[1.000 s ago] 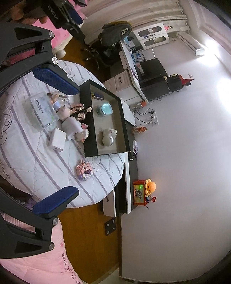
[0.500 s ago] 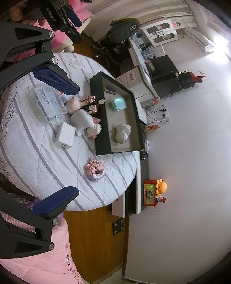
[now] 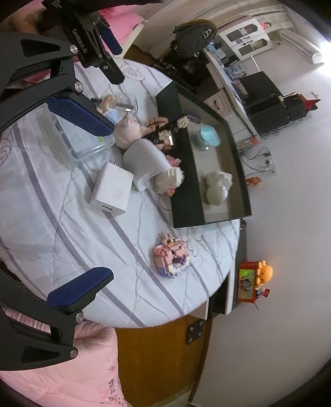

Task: Organize rigid objects
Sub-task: 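Grasp the clear glass bottle with left gripper while right grasps the white charger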

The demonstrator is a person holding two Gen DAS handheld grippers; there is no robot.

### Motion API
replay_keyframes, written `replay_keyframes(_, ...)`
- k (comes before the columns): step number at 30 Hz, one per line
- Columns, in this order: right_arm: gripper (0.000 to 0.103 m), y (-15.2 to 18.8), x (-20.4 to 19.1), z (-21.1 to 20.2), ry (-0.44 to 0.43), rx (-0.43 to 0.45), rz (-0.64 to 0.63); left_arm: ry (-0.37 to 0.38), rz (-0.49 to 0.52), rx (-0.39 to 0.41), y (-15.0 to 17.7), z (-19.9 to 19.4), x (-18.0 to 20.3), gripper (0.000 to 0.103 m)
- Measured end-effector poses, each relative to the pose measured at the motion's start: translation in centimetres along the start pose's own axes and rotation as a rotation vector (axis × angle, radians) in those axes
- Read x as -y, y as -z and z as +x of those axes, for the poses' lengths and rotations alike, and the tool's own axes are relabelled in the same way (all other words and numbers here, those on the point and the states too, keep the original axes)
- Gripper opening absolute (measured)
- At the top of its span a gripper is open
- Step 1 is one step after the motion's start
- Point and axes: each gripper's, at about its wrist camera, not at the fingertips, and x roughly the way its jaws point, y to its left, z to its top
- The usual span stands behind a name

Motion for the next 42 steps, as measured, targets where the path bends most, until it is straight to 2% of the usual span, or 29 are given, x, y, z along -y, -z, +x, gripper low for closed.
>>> replay_keyframes(8, 0.096, -0.6, 0.0, 3.6, -0.006, -0.076, -0.005, 0.054, -0.008, -0.082, -0.5, 4.0, 1.2, 0.102)
replay_keyframes(13, 0.085, -0.5, -0.4, 5.7, -0.004, -0.127, -0.024, 0.071, -0.030, -0.074, -0.5, 4.6, 0.6, 0.101)
replay_keyframes(17, 0.084, -0.4, -0.8, 6.3, -0.011, -0.126, -0.052, 0.010, 0.017, -0.071, 0.0, 4.8, 0.4, 0.081)
replay_keyframes(18, 0.082, -0.3, -0.9, 6.2, -0.016, -0.125, -0.060, -0.003, 0.035, -0.060, 0.2, 4.7, 0.5, 0.079)
replay_keyframes(21, 0.077, -0.1, -1.0, 5.8, -0.023, -0.122, -0.074, -0.001, 0.034, -0.056, 0.4, 4.4, 0.4, 0.079)
replay_keyframes(23, 0.077, -0.1, -1.2, 5.9, -0.018, -0.121, -0.074, -0.003, 0.022, -0.054, 0.3, 4.6, 0.4, 0.082)
replay_keyframes(26, 0.077, -0.3, -1.6, 6.4, -0.021, -0.118, -0.081, -0.011, 0.031, -0.048, 0.4, 4.5, 0.6, 0.079)
replay_keyframes(27, 0.075, -0.3, -1.8, 6.5, -0.021, -0.117, -0.086, -0.009, 0.030, -0.043, 0.5, 4.3, 0.5, 0.072)
replay_keyframes(28, 0.065, -0.3, -1.9, 6.5, -0.022, -0.118, -0.090, -0.006, 0.030, -0.039, 0.6, 4.2, 0.4, 0.069)
replay_keyframes(30, 0.065, 0.0, -1.8, 6.4, -0.025, -0.118, -0.100, 0.005, 0.023, -0.036, 0.5, 3.8, 0.0, 0.057)
replay_keyframes(32, 0.065, 0.3, -1.6, 6.1, -0.037, -0.113, -0.089, 0.008, 0.016, -0.033, 0.7, 3.5, -0.3, 0.052)
replay_keyframes(42, 0.065, 0.3, -0.6, 4.7, -0.055, -0.079, -0.060, 0.043, -0.012, -0.024, 0.8, 2.4, -1.1, 0.052)
